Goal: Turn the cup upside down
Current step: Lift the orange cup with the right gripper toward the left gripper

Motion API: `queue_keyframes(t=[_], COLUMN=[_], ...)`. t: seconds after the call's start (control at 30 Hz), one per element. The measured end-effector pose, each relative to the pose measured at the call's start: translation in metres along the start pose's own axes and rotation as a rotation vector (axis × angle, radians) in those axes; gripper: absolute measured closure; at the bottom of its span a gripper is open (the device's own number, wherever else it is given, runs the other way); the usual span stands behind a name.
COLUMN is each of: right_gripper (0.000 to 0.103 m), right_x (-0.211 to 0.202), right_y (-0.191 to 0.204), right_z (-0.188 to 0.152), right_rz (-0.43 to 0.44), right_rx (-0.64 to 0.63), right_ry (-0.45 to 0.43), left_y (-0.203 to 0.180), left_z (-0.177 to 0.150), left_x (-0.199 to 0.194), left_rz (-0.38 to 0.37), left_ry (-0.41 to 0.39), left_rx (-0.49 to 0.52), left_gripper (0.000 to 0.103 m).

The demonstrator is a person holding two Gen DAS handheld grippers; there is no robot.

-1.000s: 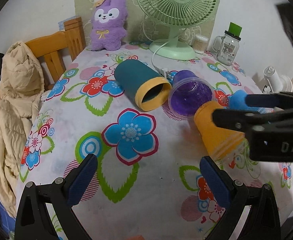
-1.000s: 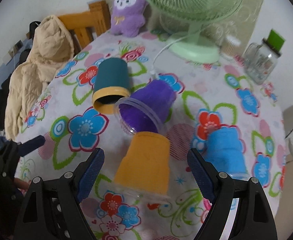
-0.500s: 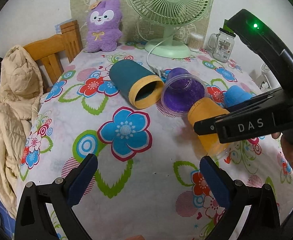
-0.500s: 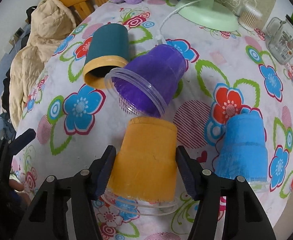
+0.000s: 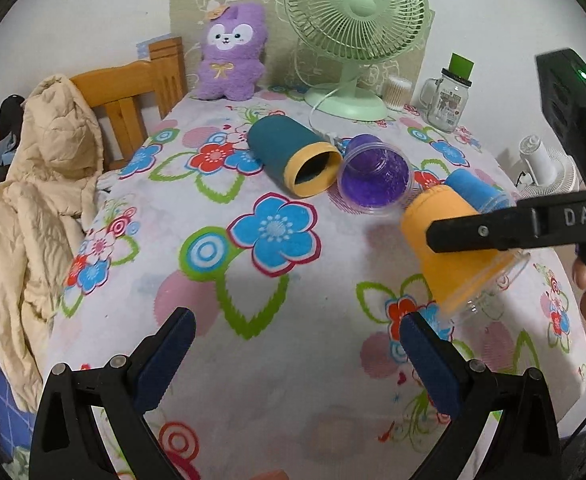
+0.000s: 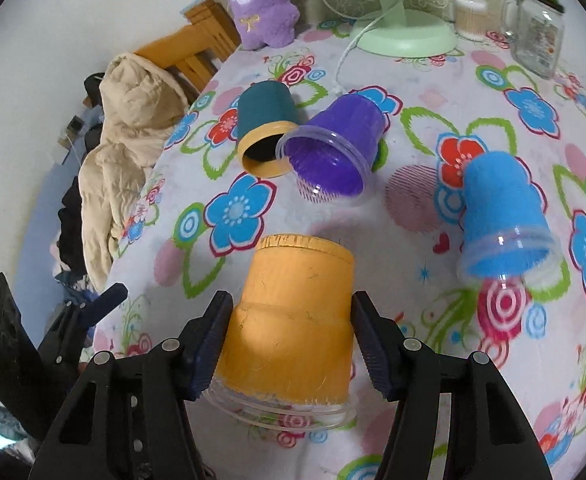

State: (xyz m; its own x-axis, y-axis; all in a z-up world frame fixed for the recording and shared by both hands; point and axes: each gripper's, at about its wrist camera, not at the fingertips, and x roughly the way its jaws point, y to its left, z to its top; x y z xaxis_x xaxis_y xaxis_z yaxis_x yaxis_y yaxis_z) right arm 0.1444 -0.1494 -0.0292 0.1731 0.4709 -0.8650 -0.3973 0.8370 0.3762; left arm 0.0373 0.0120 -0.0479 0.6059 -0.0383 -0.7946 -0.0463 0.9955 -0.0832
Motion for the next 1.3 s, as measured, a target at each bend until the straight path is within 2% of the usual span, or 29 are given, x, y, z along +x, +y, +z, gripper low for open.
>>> queue_keyframes(t=[0.33, 0.63, 0.87, 1.0, 1.3], right_gripper=[0.039, 0.039, 0.039, 0.039, 0.039], right_x=[-0.037, -0.044, -0.054, -0.054, -0.024], right_y=[0.023, 0.034, 0.032, 0.033, 0.022], right_z=[-0.039, -0.076, -0.089, -0.096, -0.106], right_rz=[-0.011, -0.032, -0.06, -0.051, 0.004], right_rx=[-0.006, -0.006, 0.008, 0.018, 0.105], right_ry=[-0.114, -0.141, -0.166, -0.163, -0.079], left_y=[0.004, 0.005, 0.01, 0.009, 0.011], left_z=[-0.019, -0.032, -0.038, -0.04, -0.048], left_x=[-0.023, -0.029, -0.023, -0.024, -0.022], left_rz=[-0.012, -0.016, -0.004, -0.007, -0.008], left_ry=[-0.025, -0.022, -0.006, -0.004, 0.009], left_rx=[-0.023, -0.039, -0.059, -0.061, -0.07], left_gripper=[0.0, 0.0, 0.0, 0.0, 0.0])
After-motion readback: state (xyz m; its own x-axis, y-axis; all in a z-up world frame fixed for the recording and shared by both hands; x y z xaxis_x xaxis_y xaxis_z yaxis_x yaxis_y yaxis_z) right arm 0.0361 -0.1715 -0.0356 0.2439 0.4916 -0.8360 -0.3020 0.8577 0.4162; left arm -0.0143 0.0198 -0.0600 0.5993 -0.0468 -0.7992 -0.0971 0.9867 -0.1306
